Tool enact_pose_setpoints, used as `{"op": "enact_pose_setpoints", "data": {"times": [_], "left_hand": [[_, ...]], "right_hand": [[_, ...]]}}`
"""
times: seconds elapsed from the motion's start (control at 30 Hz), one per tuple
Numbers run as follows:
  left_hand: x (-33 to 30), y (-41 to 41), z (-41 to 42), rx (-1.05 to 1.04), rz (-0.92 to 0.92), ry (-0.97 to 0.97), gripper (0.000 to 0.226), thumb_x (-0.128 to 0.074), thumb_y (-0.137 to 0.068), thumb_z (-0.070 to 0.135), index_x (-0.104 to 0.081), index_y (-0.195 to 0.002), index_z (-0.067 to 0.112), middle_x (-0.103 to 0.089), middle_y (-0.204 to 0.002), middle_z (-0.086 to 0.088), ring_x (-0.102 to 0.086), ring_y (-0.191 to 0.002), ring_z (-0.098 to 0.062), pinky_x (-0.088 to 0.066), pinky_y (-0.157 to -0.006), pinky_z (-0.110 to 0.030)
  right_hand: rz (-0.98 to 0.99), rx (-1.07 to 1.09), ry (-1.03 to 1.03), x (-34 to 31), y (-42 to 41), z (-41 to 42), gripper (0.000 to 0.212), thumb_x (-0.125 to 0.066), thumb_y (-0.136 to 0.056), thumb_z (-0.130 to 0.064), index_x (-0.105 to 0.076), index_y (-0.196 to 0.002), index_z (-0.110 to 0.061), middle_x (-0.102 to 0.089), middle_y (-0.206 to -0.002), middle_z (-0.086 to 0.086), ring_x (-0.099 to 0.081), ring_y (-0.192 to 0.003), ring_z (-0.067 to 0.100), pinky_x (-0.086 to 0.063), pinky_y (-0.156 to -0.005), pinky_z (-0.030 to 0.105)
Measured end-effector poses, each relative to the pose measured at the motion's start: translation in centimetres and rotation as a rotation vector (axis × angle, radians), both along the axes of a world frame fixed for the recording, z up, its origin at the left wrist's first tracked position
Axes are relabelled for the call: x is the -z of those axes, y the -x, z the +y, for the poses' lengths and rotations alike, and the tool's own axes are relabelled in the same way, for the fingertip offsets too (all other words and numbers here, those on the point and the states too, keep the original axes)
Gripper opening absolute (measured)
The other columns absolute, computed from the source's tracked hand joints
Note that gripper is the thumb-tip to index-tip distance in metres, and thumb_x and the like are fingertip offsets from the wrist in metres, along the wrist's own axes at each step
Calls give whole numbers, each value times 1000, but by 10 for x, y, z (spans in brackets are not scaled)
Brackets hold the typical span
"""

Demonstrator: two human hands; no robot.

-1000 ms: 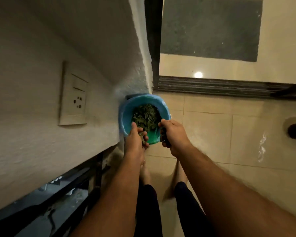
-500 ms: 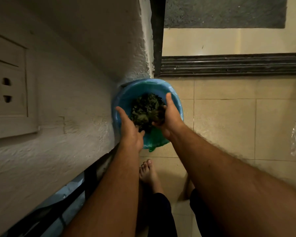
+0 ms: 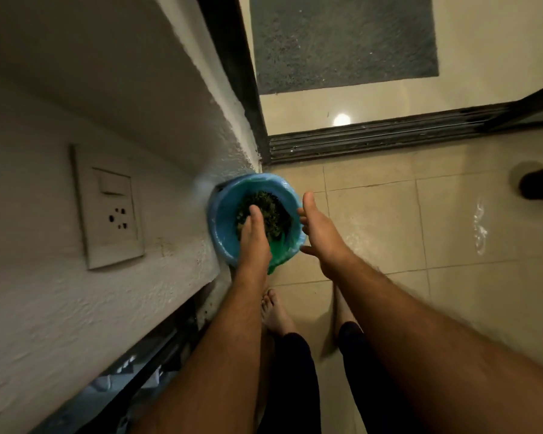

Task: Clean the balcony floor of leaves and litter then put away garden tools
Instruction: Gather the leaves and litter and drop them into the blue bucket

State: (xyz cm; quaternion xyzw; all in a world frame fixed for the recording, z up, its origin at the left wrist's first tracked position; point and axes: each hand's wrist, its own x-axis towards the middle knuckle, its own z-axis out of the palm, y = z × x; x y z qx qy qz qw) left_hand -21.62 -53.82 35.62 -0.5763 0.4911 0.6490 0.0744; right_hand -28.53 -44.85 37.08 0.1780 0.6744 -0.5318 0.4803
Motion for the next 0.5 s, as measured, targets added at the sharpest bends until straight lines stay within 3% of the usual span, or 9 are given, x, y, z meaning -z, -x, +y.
{"op": "enact_pose_setpoints", "data": {"times": [0.07, 0.13, 0.23, 0.33, 0.43, 0.5], "left_hand": [[-37, 4, 11, 156, 7, 54, 62, -36, -97, 63, -43, -146, 26, -50, -138, 1, -46, -130, -21, -39, -111, -50], [-72, 8, 22, 312, -12, 103, 38, -46, -100, 52, -58, -123, 25, -62, -118, 4, -56, -113, -17, -46, -104, -46], [-127, 12, 46, 575, -37, 154, 26, -52, -99, 45, -65, -96, 22, -70, -102, -2, -66, -101, -23, -53, -94, -45], [-195, 12, 80, 874, -23, 221, 34, -54, -96, 48, -69, -108, 19, -72, -103, -2, -67, -101, -23, -54, -92, -44], [-272, 19, 130, 1153, 42, 294, 39, -53, -98, 45, -66, -120, 15, -69, -113, 2, -63, -106, -17, -49, -93, -32], [-308, 28, 168, 1313, 107, 332, 37, -53, -100, 41, -65, -122, 14, -67, -115, 1, -60, -109, -16, -43, -89, -26]], "right_hand": [[93, -30, -74, -36, 4, 26, 45, -37, -102, -53, -65, -97, -18, -63, -93, -4, -57, -84, 4, -54, -78, 33], [168, -12, -192, -63, 9, 60, 50, -49, -99, -50, -65, -106, -3, -63, -92, 12, -60, -83, 18, -55, -87, 52], [232, 3, -323, -112, 12, 126, 34, -61, -93, -47, -65, -100, -13, -60, -83, -3, -59, -85, 19, -54, -90, 54], [251, 94, -398, -174, 3, 194, 22, -65, -91, -42, -64, -91, -19, -60, -81, -6, -60, -87, 20, -55, -89, 50], [269, 247, -469, -242, -20, 266, 20, -66, -89, -42, -63, -83, -23, -61, -79, -6, -60, -83, 22, -56, -82, 43], [289, 306, -505, -275, -35, 308, 22, -66, -88, -43, -66, -88, -21, -65, -86, -4, -61, -85, 22, -51, -78, 36]]}}
